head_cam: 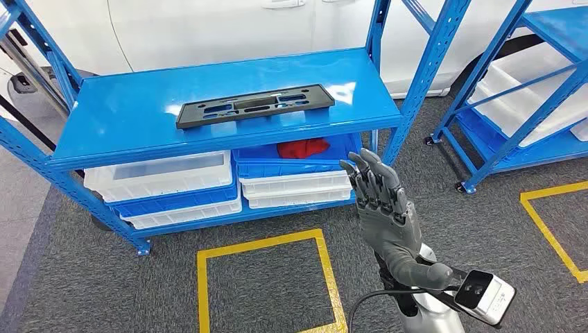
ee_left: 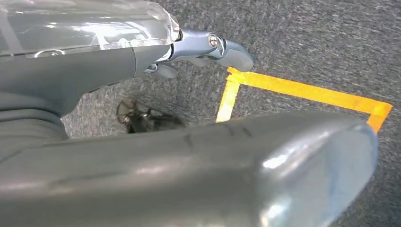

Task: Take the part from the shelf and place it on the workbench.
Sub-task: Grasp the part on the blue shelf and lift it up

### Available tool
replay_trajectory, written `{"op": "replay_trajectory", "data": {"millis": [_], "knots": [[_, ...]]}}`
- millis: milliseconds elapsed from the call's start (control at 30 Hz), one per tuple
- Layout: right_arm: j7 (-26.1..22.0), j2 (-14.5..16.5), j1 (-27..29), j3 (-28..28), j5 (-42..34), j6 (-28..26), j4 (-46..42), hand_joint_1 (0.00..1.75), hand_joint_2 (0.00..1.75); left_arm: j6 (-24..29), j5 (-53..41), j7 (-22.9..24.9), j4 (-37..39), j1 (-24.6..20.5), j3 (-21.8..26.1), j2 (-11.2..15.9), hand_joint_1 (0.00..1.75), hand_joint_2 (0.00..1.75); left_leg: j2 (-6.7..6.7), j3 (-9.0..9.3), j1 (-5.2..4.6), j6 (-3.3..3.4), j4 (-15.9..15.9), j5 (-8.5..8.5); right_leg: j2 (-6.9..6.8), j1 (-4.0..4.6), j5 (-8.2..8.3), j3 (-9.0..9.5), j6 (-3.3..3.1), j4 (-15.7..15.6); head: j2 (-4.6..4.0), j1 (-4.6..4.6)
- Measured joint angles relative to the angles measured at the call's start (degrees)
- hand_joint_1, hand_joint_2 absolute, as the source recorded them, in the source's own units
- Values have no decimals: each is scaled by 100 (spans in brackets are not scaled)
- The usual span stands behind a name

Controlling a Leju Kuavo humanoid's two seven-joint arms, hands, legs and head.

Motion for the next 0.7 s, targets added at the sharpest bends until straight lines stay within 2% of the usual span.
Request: {"op": "replay_trajectory", "data": {"millis": [33,67,100,133,233,267,300,333,400,433,467,500,533,600,633,700], "knots": [[0,-11,-1,17,0,-18,0,0,0,-1,-1,-3,0,-1,5,0,0,0,-1,120,12,-7,-267,112,7,-5,-12,4,19,14,0,0],[0,-24,-2,38,2,-35,0,0,0,-5,-3,-4,2,-4,9,-2,0,0,-6,190,3,-5,-422,141,14,0,-22,0,41,31,0,0],[0,-50,-3,75,8,-68,0,0,0,-10,-6,-9,5,-9,16,-4,0,0,-17,320,4,21,-707,240,29,3,-33,-6,81,55,0,0],[0,-77,-3,111,18,-99,-1,0,0,-15,-8,-11,8,-13,21,-7,0,0,-27,382,-4,56,-859,270,39,9,-38,-18,121,73,0,0],[0,-158,-2,191,44,-163,-3,0,0,-20,-10,-15,16,-19,28,-11,0,0,-41,369,-35,210,-886,282,49,-3,-26,-40,234,77,0,0],[0,-184,-2,213,49,-181,-2,0,0,-20,-10,-15,18,-22,29,-13,0,0,-40,368,-35,253,-900,299,47,-14,-76,-64,266,135,0,0],[0,-210,-2,234,55,-204,-1,0,0,-22,-10,-16,19,-25,29,-15,0,0,-37,365,-30,292,-915,315,45,-20,-187,-134,289,293,0,0],[0,-237,-2,252,66,-234,5,0,0,-25,-11,-18,20,-27,29,-16,0,0,-35,360,-29,320,-925,326,43,-23,-357,-265,305,578,0,0],[0,-280,-2,281,93,-298,37,0,0,-32,-19,-22,20,-28,31,-15,0,0,-32,336,-53,354,-923,335,42,-20,-709,-634,316,1344,0,0],[0,-302,-2,297,104,-325,62,0,0,-35,-27,-24,20,-27,31,-15,0,0,-32,328,-71,362,-922,338,42,-17,-785,-773,309,1627,0,0],[0,-320,-3,315,112,-343,85,0,0,-38,-35,-24,20,-27,32,-15,0,0,-34,325,-90,368,-920,340,42,-11,-752,-816,289,1709,0,0],[0,-335,-4,331,131,-360,104,0,0,-43,-42,-25,21,-27,32,-16,0,0,-37,330,-112,371,-920,340,43,4,-614,-746,252,1562,0,0],[0,-349,-8,343,164,-381,125,0,0,-50,-47,-26,22,-27,32,-19,0,0,-41,339,-131,373,-921,339,43,28,-405,-566,193,1198,0,0],[1,-364,-42,366,296,-468,184,0,0,-67,-56,-35,31,-30,31,-40,0,0,-44,346,-160,367,-921,336,31,90,-110,-184,58,413,0,0],[5,-369,-82,396,407,-554,257,0,0,-73,-62,-40,35,-33,31,-51,0,0,-38,341,-164,353,-920,336,24,116,-49,-78,17,180,0,0],[16,-375,-187,482,651,-751,462,0,0,-76,-68,-46,42,-41,31,-61,0,0,-18,330,-159,306,-932,344,21,143,-33,-52,-1,67,0,0]]}}
